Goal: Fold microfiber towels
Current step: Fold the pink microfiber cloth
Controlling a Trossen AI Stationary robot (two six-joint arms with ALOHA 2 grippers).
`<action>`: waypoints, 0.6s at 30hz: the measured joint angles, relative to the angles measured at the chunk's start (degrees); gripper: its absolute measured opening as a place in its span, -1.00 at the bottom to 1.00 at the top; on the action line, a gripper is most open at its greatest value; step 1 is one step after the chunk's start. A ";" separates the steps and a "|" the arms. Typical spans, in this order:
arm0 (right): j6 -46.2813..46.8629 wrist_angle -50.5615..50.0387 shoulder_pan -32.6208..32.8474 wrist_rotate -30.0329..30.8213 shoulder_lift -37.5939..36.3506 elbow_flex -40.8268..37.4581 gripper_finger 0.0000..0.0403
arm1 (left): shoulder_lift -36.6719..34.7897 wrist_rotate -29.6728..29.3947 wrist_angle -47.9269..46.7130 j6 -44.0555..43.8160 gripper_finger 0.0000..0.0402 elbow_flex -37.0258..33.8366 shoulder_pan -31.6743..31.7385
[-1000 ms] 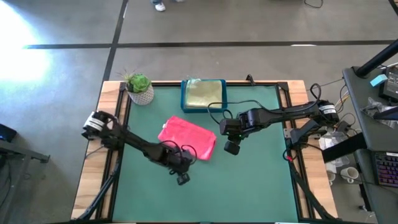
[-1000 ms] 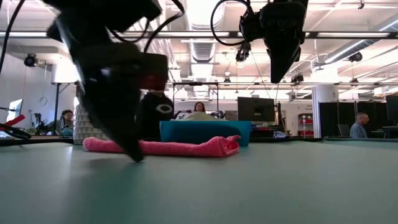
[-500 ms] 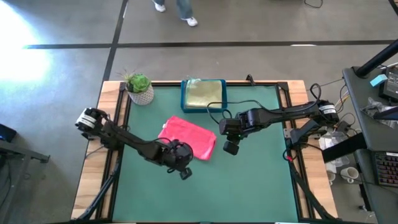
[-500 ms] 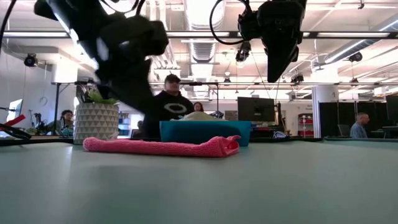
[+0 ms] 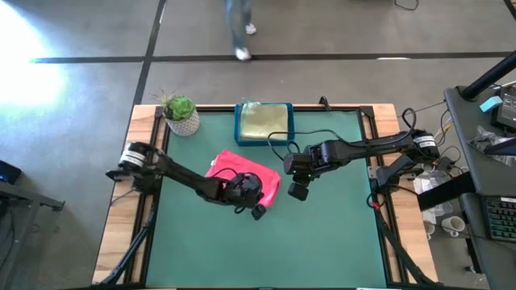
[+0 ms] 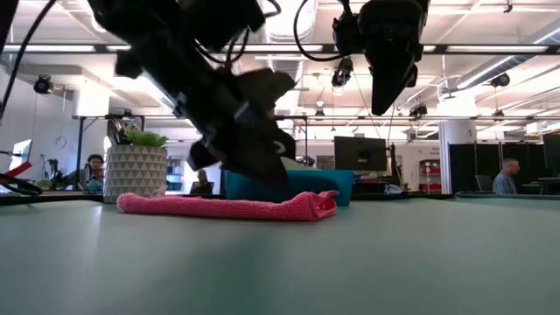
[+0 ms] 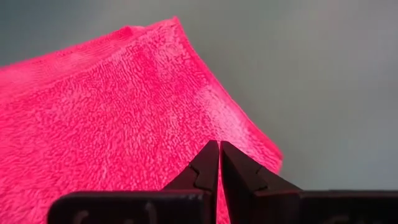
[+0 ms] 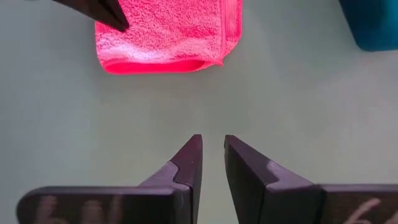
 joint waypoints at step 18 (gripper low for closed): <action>-0.01 -0.17 0.00 -0.02 0.00 0.00 -0.70 | 3.55 16.10 -6.71 6.45 -0.99 0.28 -2.07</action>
